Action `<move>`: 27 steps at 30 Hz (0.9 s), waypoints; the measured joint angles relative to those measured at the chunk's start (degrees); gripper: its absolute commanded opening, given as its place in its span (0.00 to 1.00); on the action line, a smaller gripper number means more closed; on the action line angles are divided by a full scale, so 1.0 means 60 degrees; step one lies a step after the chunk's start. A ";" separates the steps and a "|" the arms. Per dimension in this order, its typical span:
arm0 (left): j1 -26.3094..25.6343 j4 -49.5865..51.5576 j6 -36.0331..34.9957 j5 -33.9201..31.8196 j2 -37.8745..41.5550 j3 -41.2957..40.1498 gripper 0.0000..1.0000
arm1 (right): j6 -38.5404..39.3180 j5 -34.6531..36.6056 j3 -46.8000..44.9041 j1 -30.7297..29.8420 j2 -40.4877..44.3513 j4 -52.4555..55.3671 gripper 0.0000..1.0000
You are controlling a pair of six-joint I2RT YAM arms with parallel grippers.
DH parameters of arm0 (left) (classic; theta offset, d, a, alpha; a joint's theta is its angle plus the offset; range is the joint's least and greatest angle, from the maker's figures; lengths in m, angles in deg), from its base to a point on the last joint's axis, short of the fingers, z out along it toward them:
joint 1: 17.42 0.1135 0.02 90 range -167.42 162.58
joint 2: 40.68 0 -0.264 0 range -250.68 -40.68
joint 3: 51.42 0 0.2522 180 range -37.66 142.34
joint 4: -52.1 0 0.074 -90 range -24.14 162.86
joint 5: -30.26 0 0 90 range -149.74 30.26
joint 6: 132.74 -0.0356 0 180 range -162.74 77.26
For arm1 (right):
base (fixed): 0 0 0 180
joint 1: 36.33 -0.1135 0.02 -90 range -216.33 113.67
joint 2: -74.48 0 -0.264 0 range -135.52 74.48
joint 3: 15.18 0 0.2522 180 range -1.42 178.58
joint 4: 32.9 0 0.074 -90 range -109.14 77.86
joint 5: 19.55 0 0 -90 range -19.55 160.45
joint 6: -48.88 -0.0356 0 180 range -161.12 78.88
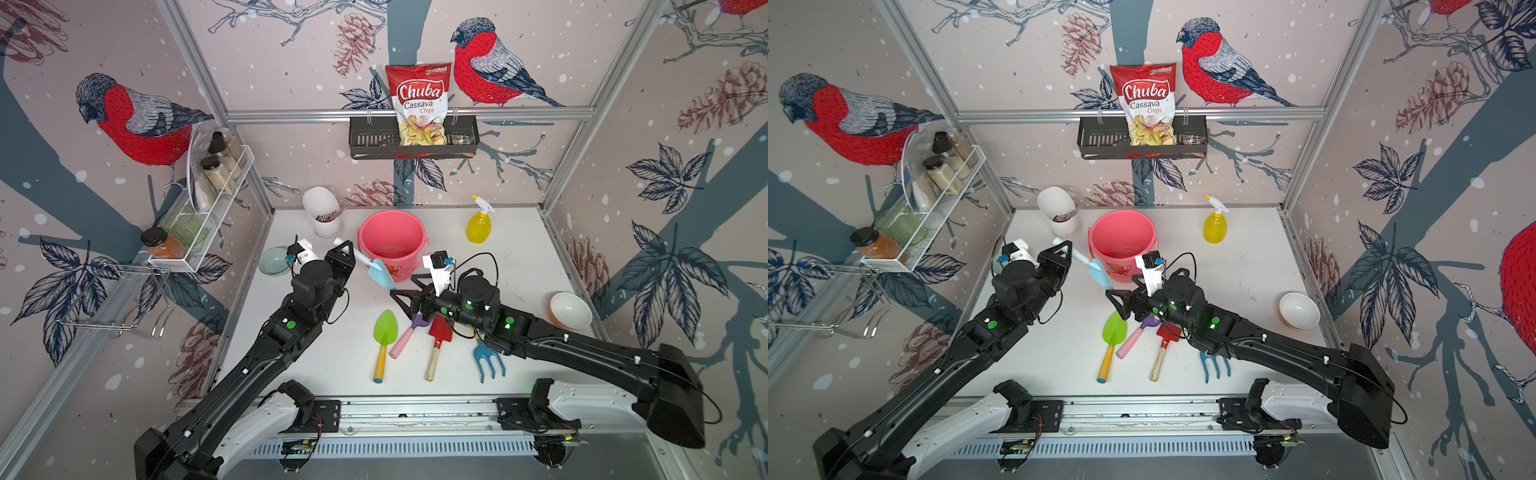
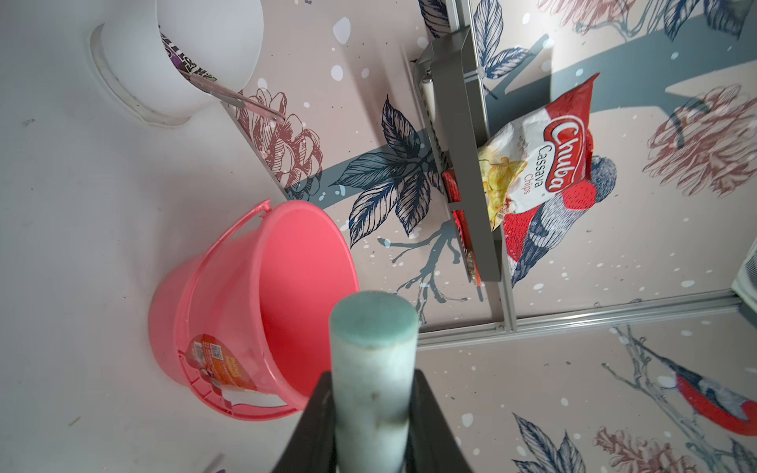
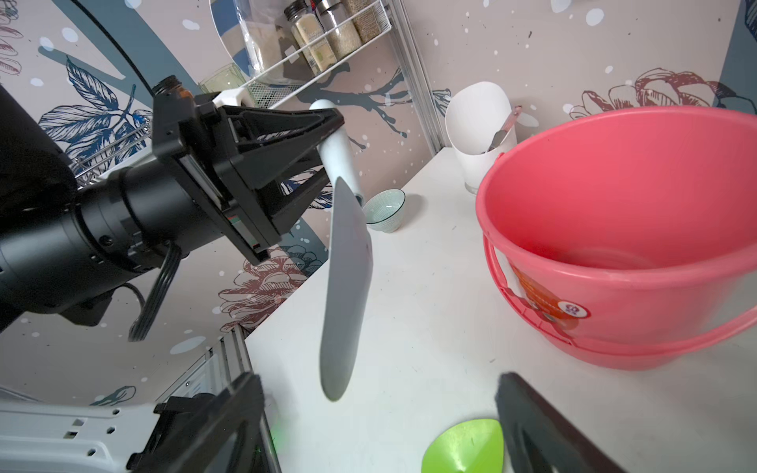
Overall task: Organize the gardening tools
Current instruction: Pick up the gardening tool from the center of the board.
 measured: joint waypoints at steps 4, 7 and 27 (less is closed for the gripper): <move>0.0000 -0.0036 0.0477 -0.0124 0.0149 -0.0044 0.00 | 0.0193 0.0036 0.0106 -0.0124 -0.0335 -0.0423 0.77; 0.0000 -0.0149 0.0714 -0.0106 0.0160 -0.0098 0.00 | 0.0386 0.0178 0.0328 -0.0186 -0.0590 -0.0546 0.71; 0.0000 -0.0484 0.1002 0.0444 0.0164 -0.0397 0.00 | 0.0484 0.1388 0.0572 -0.0208 -0.1100 -0.0892 0.00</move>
